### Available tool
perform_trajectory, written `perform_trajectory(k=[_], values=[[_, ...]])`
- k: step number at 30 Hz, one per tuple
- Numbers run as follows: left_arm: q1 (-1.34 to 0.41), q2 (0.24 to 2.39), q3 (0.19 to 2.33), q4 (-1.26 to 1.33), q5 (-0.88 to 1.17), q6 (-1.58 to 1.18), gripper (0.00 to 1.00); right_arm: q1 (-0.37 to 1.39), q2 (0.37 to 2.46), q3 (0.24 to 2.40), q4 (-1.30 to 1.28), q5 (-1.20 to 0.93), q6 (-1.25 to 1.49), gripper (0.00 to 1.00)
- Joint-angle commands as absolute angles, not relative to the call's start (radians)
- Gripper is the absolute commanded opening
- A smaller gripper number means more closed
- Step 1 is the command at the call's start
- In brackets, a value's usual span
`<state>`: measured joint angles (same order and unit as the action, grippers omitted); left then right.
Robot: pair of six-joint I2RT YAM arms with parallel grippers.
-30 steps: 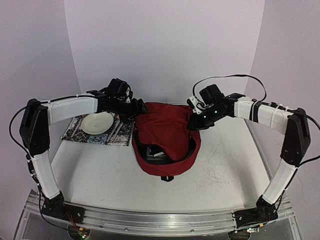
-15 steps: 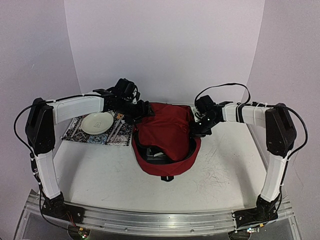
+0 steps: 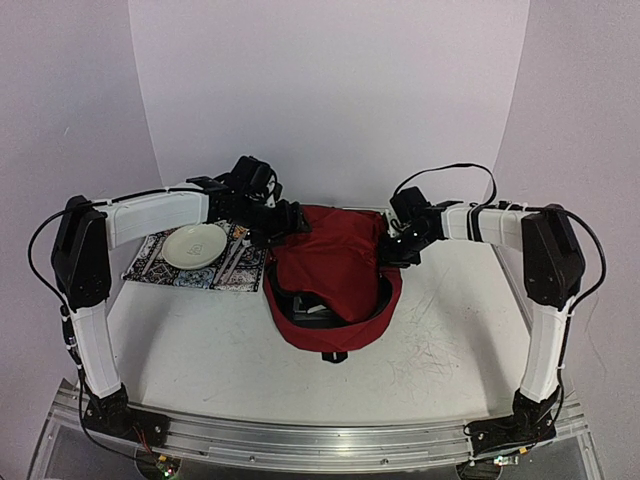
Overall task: Pack the student bag
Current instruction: Grab the largest pocket of the student bag.
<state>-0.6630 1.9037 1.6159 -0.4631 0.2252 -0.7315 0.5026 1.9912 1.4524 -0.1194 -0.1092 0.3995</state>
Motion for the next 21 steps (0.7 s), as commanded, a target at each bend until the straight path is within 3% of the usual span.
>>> perform_trajectory(k=[1, 12, 18, 21], values=[[-0.671, 1.909, 1.664, -0.466, 0.227, -0.716, 0.79, 0.503, 2.018, 1.489, -0.125, -0.126, 0.421, 0.23], [-0.684, 1.914, 1.678, -0.465, 0.234, -0.71, 0.79, 0.496, 2.07, 1.485, -0.117, -0.125, 0.423, 0.2], [-0.687, 1.906, 1.676, -0.466, 0.232, -0.71, 0.79, 0.492, 2.089, 1.481, -0.115, -0.107, 0.418, 0.12], [-0.692, 1.905, 1.678, -0.466, 0.234, -0.71, 0.79, 0.492, 2.082, 1.478, -0.113, -0.103, 0.409, 0.02]])
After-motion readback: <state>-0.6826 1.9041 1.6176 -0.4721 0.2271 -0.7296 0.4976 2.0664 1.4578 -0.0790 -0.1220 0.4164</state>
